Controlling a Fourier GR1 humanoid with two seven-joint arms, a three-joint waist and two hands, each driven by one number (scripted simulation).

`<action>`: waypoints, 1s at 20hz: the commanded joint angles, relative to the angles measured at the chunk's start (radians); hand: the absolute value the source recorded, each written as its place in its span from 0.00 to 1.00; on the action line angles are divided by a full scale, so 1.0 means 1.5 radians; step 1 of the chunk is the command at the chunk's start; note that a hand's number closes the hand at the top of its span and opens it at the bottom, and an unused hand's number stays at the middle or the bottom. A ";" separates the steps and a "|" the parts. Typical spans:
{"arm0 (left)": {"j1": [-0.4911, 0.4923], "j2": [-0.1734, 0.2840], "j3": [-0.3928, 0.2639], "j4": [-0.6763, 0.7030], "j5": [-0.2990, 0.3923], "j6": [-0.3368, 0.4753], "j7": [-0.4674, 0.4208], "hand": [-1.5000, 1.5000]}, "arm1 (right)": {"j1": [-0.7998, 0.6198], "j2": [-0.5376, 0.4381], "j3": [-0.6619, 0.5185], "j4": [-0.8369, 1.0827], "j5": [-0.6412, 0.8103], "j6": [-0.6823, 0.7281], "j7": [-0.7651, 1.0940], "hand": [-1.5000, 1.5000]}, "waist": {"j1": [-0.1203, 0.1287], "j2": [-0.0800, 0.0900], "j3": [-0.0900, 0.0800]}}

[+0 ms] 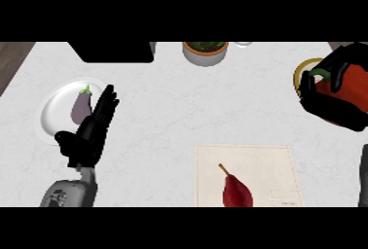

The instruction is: Pick the bell pepper from the placemat and place it in the bowl

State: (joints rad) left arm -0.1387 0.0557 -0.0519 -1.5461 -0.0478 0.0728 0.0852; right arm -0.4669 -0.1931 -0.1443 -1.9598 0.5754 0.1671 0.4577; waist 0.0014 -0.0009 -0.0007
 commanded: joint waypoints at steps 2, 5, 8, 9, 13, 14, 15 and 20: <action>0.009 -0.007 -0.009 0.014 -0.008 -0.006 -0.031 0.50 | -0.099 -0.048 -0.047 0.137 0.013 -0.022 -0.012 1.00 | 0.005 0.002 0.000; -0.041 -0.007 0.004 0.030 -0.005 -0.002 0.005 0.50 | -0.115 -0.062 -0.068 0.184 -0.006 -0.025 -0.012 1.00 | 0.002 0.002 0.000; -0.008 0.007 0.007 0.002 0.005 -0.019 -0.006 0.50 | -0.125 -0.125 -0.070 0.261 0.062 -0.029 -0.044 1.00 | 0.007 0.003 0.000; -0.019 -0.021 -0.016 0.010 -0.030 0.022 0.001 0.50 | -0.128 -0.143 -0.079 0.281 0.059 -0.018 -0.045 1.00 | 0.005 0.003 0.000; -0.024 0.004 0.008 0.008 0.001 -0.012 0.008 0.50 | -0.121 -0.195 -0.063 0.395 0.127 -0.052 -0.127 1.00 | 0.009 0.005 0.001; -0.025 0.006 0.007 0.031 -0.010 -0.013 -0.009 0.50 | -0.162 -0.211 -0.092 0.459 0.113 -0.071 -0.155 1.00 | 0.010 0.005 0.001; -0.031 -0.009 0.000 0.011 -0.012 0.002 0.004 0.50 | -0.115 -0.189 -0.066 0.454 0.144 -0.112 -0.182 1.00 | 0.008 0.004 0.001; -0.013 0.001 0.010 0.026 0.000 -0.019 -0.033 0.50 | -0.195 -0.227 -0.115 0.679 0.148 -0.180 -0.252 1.00 | 0.014 0.006 0.001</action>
State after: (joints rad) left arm -0.1673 0.0460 -0.0486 -1.5175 -0.0598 0.0643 0.0672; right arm -0.6962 -0.4930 -0.2807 -1.1418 0.7774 -0.0362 0.1524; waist 0.0184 0.0068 0.0006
